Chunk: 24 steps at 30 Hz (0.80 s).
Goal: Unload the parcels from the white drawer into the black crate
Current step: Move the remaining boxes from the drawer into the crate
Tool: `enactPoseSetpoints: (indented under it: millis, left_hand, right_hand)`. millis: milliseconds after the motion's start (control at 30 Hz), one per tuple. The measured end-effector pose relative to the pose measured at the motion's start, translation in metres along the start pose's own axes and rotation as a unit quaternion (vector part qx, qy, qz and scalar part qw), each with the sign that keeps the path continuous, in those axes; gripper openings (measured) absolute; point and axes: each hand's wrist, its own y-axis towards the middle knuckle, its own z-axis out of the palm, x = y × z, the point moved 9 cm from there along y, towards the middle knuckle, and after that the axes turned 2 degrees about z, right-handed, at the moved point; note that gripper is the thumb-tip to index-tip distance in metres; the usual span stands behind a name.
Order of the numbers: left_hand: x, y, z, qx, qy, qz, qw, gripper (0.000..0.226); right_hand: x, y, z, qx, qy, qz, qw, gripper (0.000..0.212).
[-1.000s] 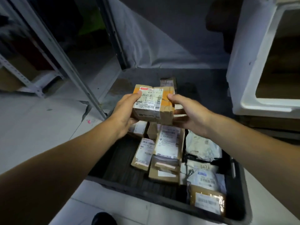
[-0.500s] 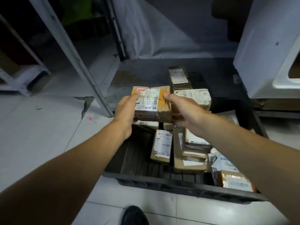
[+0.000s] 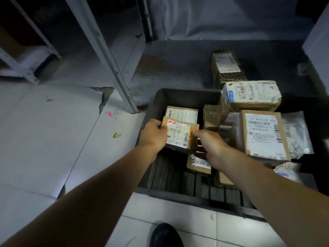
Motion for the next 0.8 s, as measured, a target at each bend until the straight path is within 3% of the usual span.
enactPoseSetpoints:
  millis: [100,267,400,533,600,700,767,800]
  left_hand:
    - [0.017,0.009,0.003,-0.008,0.016,-0.009,1.000,0.015]
    - [0.016,0.016,0.011,-0.039,0.059,0.014,0.997,0.025]
    - [0.028,0.019,0.023,-0.044,0.058,-0.001,0.997,0.023]
    - [0.047,0.029,0.042,0.039,0.101,-0.010,0.994,0.036]
    - [0.049,0.036,0.043,0.060,0.128,-0.004,0.990,0.039]
    - [0.041,0.038,0.044,0.086,0.198,0.029,0.976,0.038]
    - [0.025,0.036,0.041,0.075,0.282,0.089,0.952,0.045]
    - [0.014,0.033,0.040,0.065,0.329,0.133,0.933,0.051]
  right_hand:
    - [-0.010,0.018,0.006,0.008,-0.020,-0.012,1.000,0.021]
    - [-0.014,0.038,0.016,0.010,-0.012,-0.020,1.000,0.022]
    - [-0.026,0.053,0.022,-0.003,-0.097,-0.041,0.994,0.018]
    - [-0.032,0.064,0.014,-0.055,-0.148,-0.067,0.985,0.054]
    - [-0.034,0.072,0.013,-0.055,-0.153,-0.068,0.984,0.062]
    - [-0.028,0.068,0.015,-0.050,-0.173,-0.076,0.981,0.045]
    - [-0.012,0.052,0.014,-0.050,-0.209,-0.098,0.972,0.029]
    - [-0.004,0.043,0.012,-0.050,-0.229,-0.113,0.966,0.031]
